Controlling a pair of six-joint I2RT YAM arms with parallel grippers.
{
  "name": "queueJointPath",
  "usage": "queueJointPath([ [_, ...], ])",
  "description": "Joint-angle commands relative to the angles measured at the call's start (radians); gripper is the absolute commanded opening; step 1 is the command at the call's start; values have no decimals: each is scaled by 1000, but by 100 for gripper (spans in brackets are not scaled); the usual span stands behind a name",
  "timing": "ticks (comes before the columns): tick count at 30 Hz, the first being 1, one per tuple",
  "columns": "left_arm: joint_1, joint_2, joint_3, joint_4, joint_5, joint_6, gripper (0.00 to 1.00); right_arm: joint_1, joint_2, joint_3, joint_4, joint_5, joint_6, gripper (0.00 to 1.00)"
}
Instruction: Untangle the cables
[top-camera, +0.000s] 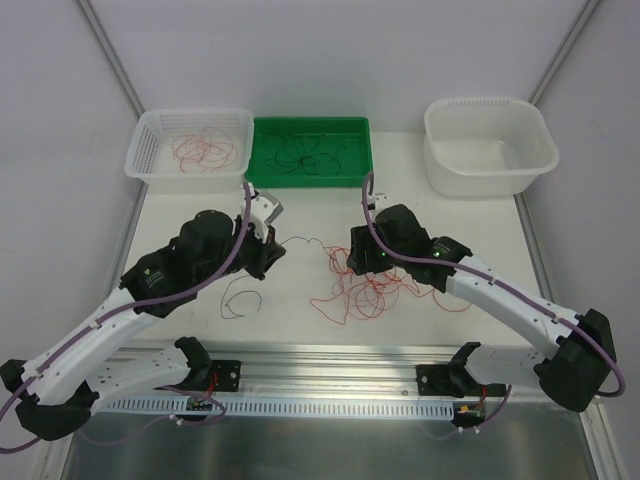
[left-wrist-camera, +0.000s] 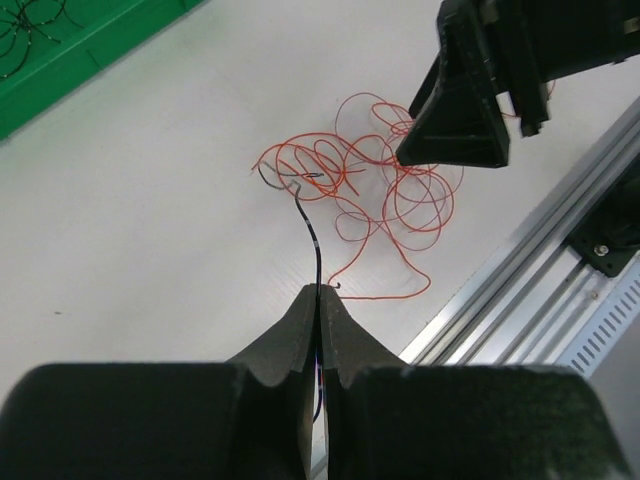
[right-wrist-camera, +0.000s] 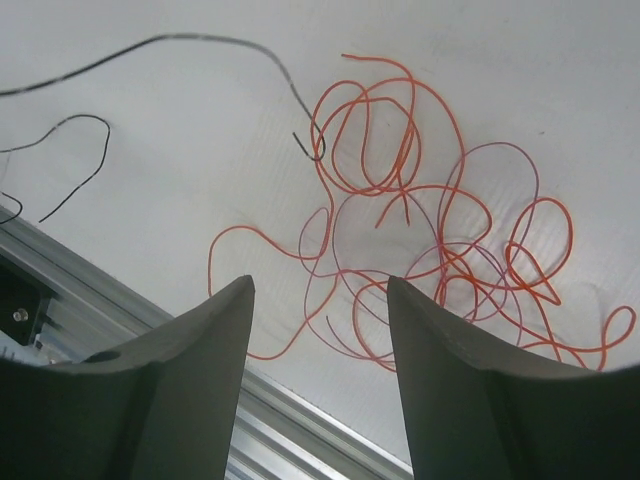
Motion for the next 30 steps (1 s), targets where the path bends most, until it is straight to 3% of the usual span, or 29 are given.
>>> queueJointPath([
  [1,2,-29,94,-76,45,-24,0,1,10,-50,123,-4,56,59],
  [14,2,-88,63,-93,101,-87,0,34,248,-197,623,-143,93,57],
  [19,2,-100,65,-94,104,-90,0,35,334,-224,725,-171,97,53],
  [22,2,-108,57,-94,81,-87,0,38,349,-245,772,-180,105,38],
  [23,2,-109,54,-96,70,-87,0,41,339,-250,771,-183,103,27],
  [26,4,-106,33,-100,32,-89,0,46,299,-254,710,-177,96,9],
  [30,2,-80,-13,-100,-51,-92,0,49,187,-241,587,-191,79,1],
])
